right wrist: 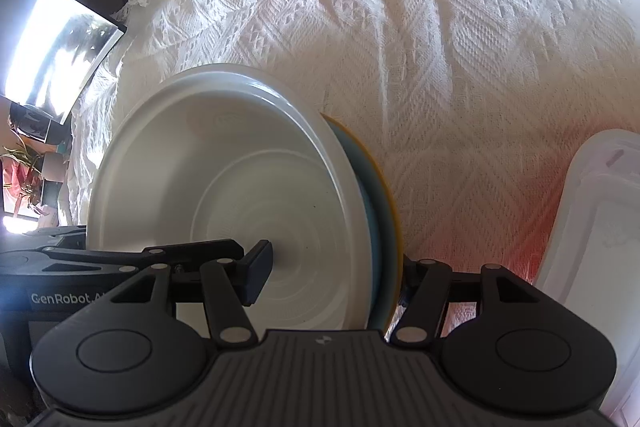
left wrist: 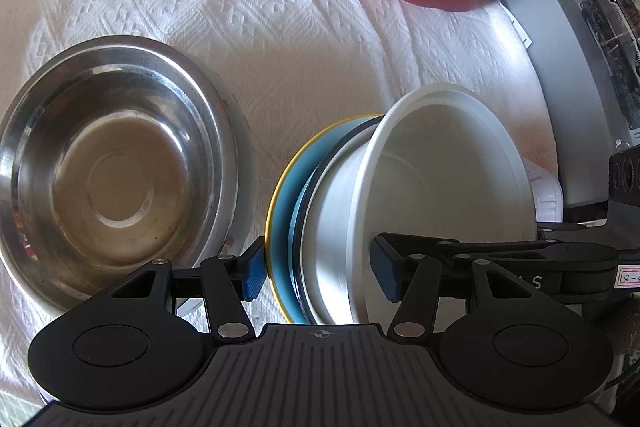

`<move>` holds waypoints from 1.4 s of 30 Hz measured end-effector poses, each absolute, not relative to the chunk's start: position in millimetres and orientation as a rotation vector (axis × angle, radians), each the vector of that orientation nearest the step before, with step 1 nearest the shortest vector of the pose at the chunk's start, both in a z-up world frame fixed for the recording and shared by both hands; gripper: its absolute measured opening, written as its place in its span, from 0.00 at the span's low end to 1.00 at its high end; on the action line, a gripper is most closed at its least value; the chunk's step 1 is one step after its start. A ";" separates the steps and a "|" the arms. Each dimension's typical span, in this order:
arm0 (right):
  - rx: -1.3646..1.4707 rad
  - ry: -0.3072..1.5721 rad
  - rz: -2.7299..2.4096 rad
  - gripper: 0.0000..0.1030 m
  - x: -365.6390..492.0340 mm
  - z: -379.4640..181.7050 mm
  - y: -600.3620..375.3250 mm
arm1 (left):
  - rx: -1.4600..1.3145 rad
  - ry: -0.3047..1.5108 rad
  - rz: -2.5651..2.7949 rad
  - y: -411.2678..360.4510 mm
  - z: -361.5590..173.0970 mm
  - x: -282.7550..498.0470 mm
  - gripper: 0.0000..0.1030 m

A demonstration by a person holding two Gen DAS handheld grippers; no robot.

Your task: Organize plates and bowls

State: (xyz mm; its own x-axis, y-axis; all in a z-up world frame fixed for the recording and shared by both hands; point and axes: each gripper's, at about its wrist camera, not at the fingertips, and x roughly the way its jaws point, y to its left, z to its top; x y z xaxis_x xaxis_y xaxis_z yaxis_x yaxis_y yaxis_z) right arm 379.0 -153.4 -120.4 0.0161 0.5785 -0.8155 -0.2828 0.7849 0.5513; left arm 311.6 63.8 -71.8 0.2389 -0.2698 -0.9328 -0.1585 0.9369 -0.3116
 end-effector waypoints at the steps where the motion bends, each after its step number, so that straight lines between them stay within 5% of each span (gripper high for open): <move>1: 0.260 1.406 0.678 0.59 378.9 -120.2 -153.2 | -0.377 1.337 -0.079 63.9 -71.8 311.2 0.56; 24: 0.245 1.383 0.656 0.59 378.0 -95.6 -157.7 | -0.386 1.270 -0.108 65.1 -35.1 308.0 0.56; 34: 0.185 1.277 0.718 0.60 381.4 -24.9 -112.9 | -0.393 1.183 -0.070 135.2 21.7 306.7 0.56; 42: 0.151 1.307 0.799 0.59 379.6 -35.1 -19.1 | -0.455 1.228 0.023 208.9 -10.9 296.0 0.56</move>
